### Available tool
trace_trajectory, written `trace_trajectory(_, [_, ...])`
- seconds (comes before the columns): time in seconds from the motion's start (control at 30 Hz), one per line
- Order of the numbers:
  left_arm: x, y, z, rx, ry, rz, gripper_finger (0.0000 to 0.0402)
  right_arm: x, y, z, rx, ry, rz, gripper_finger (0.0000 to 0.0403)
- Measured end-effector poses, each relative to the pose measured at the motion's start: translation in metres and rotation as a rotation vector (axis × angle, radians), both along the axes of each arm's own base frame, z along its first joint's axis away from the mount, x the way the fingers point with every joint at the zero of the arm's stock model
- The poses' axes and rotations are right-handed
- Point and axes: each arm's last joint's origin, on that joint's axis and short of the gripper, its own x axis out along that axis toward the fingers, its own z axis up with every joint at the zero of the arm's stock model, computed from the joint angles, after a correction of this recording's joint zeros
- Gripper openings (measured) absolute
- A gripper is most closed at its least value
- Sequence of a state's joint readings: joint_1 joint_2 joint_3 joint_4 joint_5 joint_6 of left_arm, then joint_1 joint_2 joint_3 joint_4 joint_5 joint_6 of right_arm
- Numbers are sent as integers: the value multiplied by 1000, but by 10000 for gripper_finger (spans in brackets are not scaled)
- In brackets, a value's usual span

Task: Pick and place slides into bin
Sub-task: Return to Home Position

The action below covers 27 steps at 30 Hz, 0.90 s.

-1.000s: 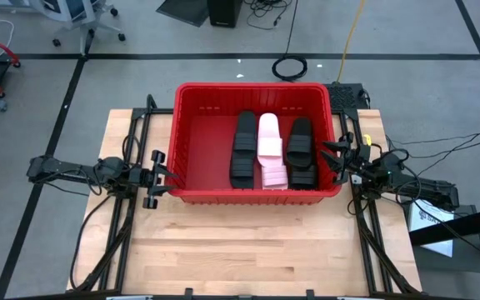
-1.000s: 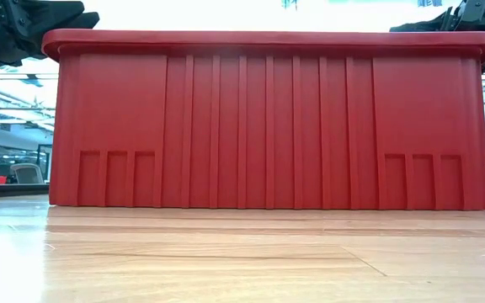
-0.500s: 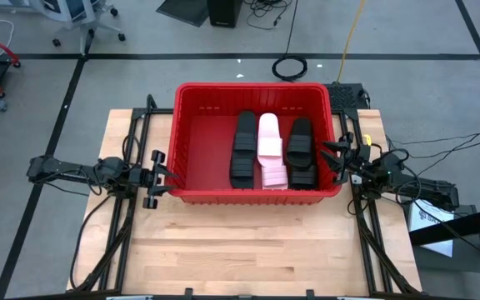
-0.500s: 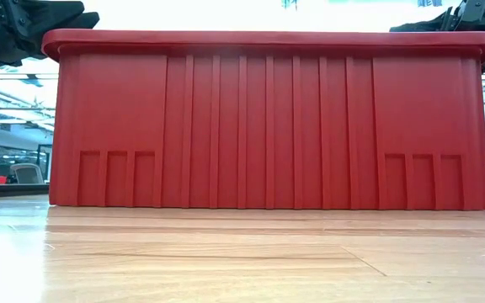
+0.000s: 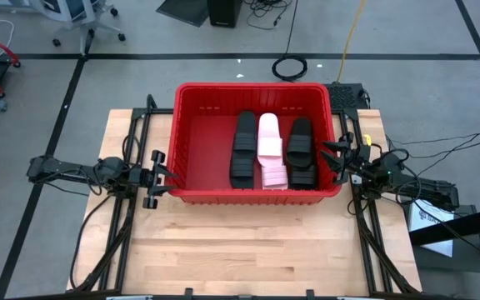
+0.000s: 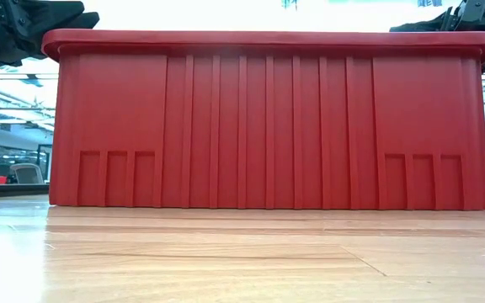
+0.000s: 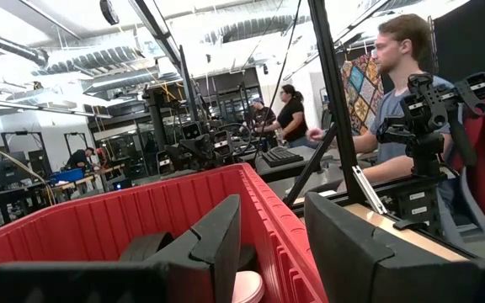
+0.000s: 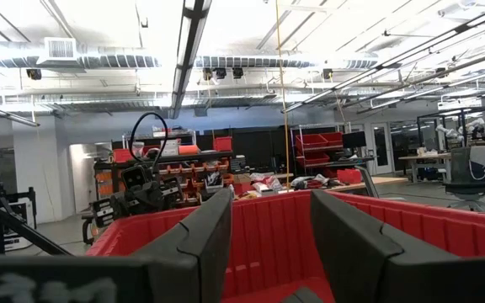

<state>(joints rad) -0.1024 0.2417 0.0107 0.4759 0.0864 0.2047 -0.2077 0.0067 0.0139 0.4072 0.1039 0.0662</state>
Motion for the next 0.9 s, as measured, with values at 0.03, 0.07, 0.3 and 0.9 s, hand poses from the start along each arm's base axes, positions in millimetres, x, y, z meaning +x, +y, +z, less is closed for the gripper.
trace_trajectory(0.03, [0, 0, 0, 0, 0, 0, 141, 0, 0, 0, 0, 0, 0, 151])
trace_trajectory(0.07, [0, 0, 0, 0, 0, 0, 141, 0, 0, 0, 0, 0, 0, 151])
trace_trajectory(0.3, [0, 0, 0, 0, 0, 0, 141, 0, 0, 0, 0, 0, 0, 151])
trace_trajectory(0.9, [0, 0, 0, 0, 0, 0, 141, 0, 0, 0, 0, 0, 0, 151])
